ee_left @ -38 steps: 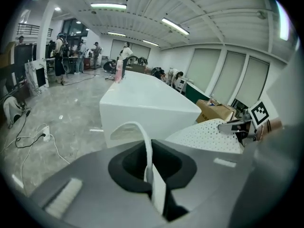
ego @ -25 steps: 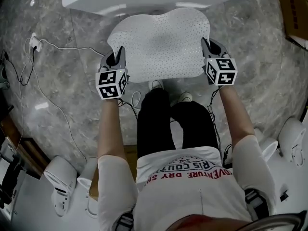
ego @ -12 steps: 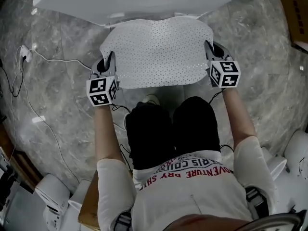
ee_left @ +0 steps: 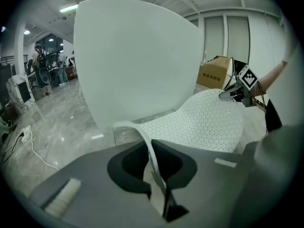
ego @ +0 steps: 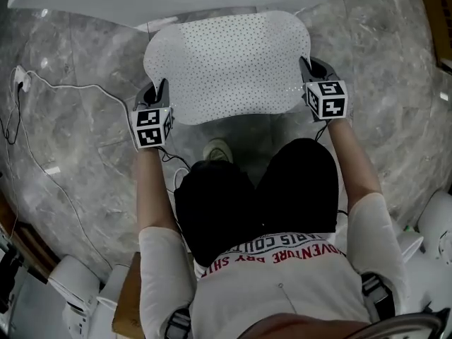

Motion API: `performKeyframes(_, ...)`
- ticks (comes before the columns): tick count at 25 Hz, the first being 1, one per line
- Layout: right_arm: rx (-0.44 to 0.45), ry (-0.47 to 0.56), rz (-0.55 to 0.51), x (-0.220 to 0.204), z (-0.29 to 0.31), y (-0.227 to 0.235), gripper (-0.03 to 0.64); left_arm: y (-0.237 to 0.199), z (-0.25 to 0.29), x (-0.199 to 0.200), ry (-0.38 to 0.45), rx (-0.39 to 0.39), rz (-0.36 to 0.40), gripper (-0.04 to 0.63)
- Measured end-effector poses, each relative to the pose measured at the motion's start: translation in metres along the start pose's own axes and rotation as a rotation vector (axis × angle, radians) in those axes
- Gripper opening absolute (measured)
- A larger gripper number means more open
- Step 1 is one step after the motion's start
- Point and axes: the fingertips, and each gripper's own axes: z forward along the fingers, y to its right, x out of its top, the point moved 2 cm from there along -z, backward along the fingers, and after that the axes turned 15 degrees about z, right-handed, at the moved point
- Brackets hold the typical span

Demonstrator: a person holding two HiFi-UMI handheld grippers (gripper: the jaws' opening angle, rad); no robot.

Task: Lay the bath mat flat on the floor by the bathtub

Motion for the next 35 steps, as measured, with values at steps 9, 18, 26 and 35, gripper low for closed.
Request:
performKeyframes(9, -0.093, -0.137, 0.092, -0.045, 0.038, 0.029, 0.015, -0.01, 0.034, -0.056, -0.104, 0.021, -0.04, 0.028)
performKeyframes(18, -0.187, -0.23, 0.178, -0.087, 0.063, 0.07, 0.015, -0.019, 0.058, -0.113, -0.262, 0.102, -0.207, 0.033)
performKeyframes(26, -0.208, -0.235, 0.268, -0.109, 0.062, 0.088, 0.268, -0.03, 0.051, -0.145, -0.293, 0.149, -0.359, 0.346)
performKeyframes(35, -0.258, -0.122, 0.152, -0.065, 0.054, 0.069, 0.302, -0.053, 0.033, -0.11, -0.167, 0.297, -0.281, 0.48)
